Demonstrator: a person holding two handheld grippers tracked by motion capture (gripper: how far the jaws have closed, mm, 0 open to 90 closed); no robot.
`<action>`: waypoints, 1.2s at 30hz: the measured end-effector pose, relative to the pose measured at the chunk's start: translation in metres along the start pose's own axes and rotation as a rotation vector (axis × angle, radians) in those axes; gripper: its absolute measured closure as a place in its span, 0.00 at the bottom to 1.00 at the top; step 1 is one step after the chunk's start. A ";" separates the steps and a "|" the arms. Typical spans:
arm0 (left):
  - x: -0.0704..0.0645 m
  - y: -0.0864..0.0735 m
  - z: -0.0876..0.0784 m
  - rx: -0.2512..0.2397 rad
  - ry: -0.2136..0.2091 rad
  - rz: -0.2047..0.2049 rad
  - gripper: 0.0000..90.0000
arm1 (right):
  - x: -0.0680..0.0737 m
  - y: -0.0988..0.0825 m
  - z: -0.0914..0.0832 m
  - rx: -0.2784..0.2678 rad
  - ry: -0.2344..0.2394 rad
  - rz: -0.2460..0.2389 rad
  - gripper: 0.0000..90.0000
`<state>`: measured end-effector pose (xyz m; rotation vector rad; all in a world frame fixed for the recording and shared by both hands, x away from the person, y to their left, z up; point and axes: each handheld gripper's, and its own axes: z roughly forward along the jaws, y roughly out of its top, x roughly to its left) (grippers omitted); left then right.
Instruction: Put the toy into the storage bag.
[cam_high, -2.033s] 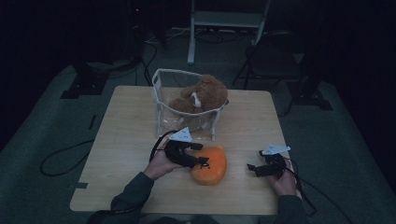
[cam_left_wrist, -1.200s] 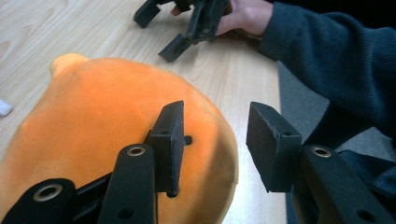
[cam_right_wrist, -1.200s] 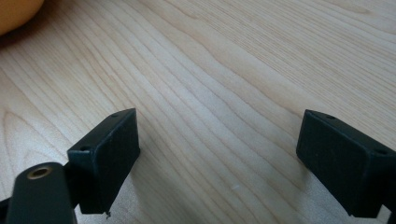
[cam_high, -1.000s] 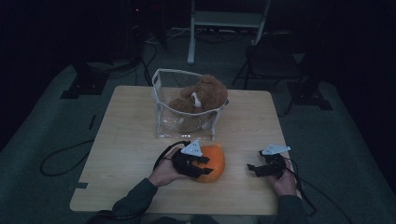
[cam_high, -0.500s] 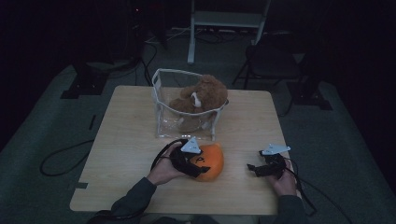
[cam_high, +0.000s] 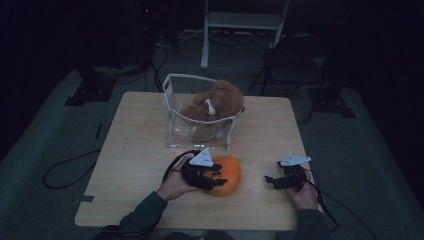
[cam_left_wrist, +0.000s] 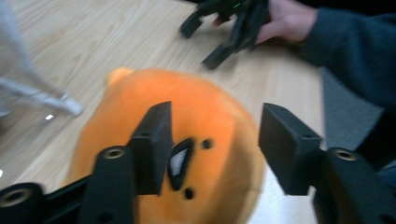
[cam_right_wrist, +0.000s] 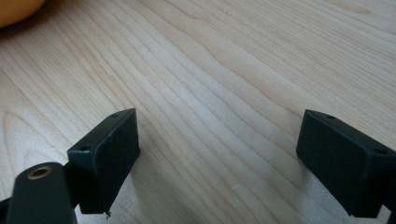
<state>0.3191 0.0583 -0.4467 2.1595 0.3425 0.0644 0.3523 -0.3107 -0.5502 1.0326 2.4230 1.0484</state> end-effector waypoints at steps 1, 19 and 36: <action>-0.002 0.001 -0.001 -0.007 -0.020 0.002 0.55 | 0.000 0.000 0.000 0.000 0.000 0.000 0.14; -0.013 -0.003 0.012 0.068 0.060 0.075 0.61 | 0.000 0.000 0.000 0.000 0.000 0.000 0.14; 0.016 -0.006 0.003 0.027 0.414 0.033 0.27 | 0.000 0.000 0.000 0.000 0.000 0.002 0.14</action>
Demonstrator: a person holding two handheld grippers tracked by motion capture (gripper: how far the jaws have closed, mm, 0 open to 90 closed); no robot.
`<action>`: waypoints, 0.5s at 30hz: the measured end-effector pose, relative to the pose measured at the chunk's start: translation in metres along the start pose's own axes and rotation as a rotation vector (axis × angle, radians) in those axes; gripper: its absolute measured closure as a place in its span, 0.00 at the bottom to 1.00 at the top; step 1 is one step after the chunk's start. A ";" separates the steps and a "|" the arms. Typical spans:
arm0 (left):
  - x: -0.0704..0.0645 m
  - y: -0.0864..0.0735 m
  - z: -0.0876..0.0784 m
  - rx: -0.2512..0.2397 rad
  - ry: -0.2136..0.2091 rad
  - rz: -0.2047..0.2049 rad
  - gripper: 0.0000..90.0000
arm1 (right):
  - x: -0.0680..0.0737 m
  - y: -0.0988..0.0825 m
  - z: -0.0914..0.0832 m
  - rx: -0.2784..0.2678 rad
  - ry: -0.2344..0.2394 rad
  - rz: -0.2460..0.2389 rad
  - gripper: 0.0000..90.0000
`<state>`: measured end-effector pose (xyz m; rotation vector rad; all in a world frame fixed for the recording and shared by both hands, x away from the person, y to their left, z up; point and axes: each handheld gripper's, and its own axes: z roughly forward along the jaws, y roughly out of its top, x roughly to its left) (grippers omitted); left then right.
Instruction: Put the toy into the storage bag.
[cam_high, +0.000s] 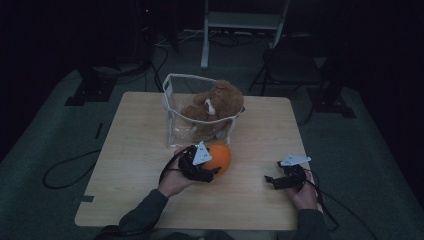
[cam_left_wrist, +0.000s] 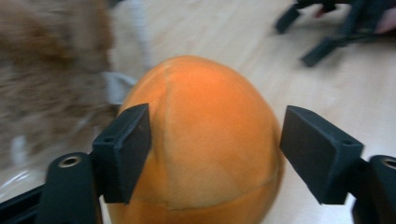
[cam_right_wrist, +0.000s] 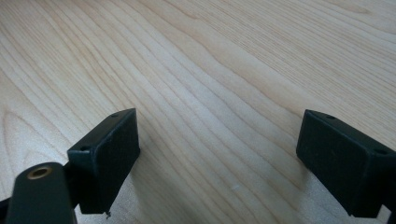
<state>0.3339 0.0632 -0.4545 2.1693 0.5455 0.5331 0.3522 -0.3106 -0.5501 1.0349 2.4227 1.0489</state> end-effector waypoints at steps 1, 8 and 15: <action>0.001 0.000 0.000 0.001 0.017 -0.004 0.25 | 0.000 0.000 0.000 0.000 0.000 0.000 0.14; 0.003 -0.003 0.000 -0.013 0.080 -0.011 0.15 | 0.000 0.000 0.000 0.000 0.000 0.000 0.14; 0.010 -0.006 0.009 0.023 0.014 -0.063 0.04 | 0.000 0.000 0.000 0.000 0.000 -0.001 0.14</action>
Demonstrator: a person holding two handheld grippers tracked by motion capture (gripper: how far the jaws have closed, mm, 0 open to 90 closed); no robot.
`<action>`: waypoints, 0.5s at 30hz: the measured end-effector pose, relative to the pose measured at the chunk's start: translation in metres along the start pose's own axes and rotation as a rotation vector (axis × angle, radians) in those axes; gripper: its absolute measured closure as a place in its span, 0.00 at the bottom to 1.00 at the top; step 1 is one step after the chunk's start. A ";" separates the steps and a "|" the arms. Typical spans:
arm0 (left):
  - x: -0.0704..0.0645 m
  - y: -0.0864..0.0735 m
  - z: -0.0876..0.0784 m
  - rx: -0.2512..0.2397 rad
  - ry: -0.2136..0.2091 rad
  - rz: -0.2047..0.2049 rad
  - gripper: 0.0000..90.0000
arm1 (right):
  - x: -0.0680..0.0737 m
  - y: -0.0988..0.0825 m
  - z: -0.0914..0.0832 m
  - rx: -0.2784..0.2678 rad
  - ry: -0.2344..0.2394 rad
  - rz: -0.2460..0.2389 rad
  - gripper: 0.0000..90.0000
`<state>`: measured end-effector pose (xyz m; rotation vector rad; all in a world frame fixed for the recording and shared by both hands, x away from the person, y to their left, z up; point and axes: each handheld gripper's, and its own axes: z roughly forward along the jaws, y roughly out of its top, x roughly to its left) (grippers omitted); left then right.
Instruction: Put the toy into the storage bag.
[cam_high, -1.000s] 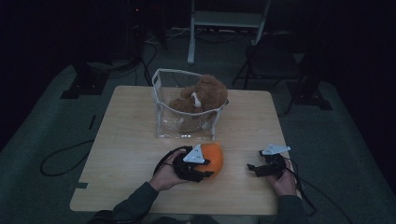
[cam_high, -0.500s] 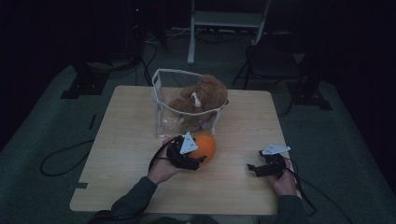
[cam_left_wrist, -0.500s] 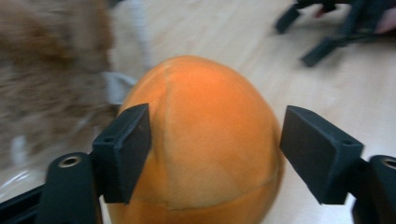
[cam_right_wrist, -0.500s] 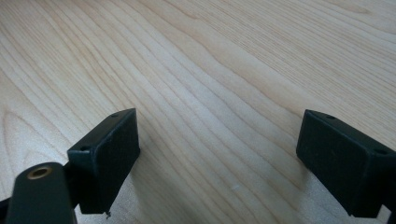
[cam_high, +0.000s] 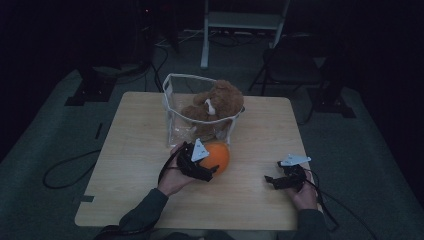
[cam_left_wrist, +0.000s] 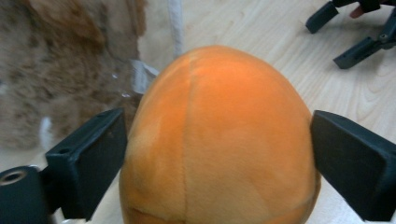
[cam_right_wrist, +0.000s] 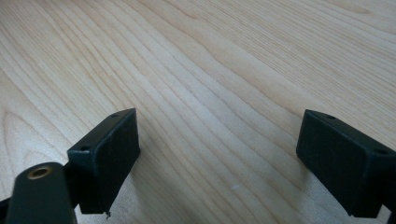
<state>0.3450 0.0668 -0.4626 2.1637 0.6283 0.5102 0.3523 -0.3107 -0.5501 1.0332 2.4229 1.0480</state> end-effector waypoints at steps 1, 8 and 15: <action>0.002 -0.001 0.001 0.006 -0.022 -0.011 0.02 | 0.000 0.000 0.000 0.000 0.000 0.000 0.14; 0.011 -0.006 0.005 0.019 -0.093 -0.076 0.01 | 0.000 0.000 0.000 0.000 0.000 0.000 0.14; 0.016 -0.010 0.012 0.052 -0.162 -0.104 0.05 | 0.000 0.000 0.000 0.000 0.000 0.000 0.14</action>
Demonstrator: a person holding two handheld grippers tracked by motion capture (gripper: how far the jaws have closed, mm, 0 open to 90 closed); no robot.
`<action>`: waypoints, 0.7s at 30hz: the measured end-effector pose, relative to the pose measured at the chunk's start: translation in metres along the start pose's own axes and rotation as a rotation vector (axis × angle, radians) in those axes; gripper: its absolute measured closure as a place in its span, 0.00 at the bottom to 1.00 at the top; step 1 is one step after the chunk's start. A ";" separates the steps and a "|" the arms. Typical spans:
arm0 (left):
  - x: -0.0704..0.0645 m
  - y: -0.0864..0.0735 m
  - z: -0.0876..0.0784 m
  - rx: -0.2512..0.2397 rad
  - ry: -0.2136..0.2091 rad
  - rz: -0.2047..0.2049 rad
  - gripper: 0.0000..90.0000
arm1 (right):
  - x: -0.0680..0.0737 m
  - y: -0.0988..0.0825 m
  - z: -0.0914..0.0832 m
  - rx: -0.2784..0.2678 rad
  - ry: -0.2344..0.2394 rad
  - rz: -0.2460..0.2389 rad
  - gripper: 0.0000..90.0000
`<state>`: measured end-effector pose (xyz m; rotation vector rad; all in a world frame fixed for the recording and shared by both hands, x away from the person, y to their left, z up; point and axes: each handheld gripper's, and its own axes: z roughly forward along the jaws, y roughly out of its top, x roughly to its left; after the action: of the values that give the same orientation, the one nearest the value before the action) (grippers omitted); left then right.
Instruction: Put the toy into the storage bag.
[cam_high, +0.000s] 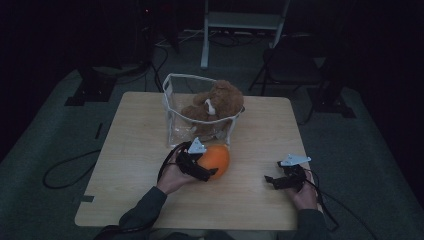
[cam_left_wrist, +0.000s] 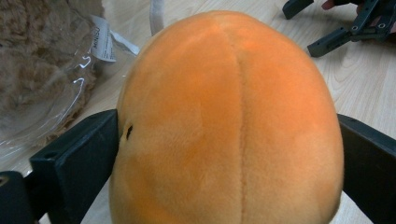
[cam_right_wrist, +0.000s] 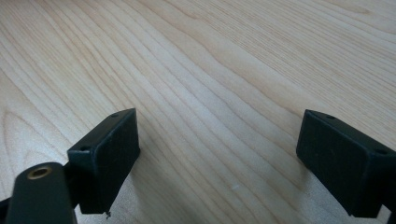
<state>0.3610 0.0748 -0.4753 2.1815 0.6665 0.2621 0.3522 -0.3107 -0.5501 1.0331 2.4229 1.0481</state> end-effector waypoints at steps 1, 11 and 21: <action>0.000 0.000 0.000 0.001 0.000 -0.001 0.05 | 0.000 0.000 0.000 0.000 0.000 0.000 0.14; 0.010 -0.001 -0.006 0.022 -0.038 -0.069 0.20 | 0.000 0.000 0.000 0.000 0.000 0.000 0.14; 0.017 -0.004 -0.014 -0.015 -0.076 -0.099 0.34 | 0.000 0.000 0.000 0.000 0.000 0.001 0.14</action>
<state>0.3685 0.0955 -0.4695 2.1261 0.7249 0.1308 0.3522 -0.3106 -0.5501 1.0349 2.4226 1.0490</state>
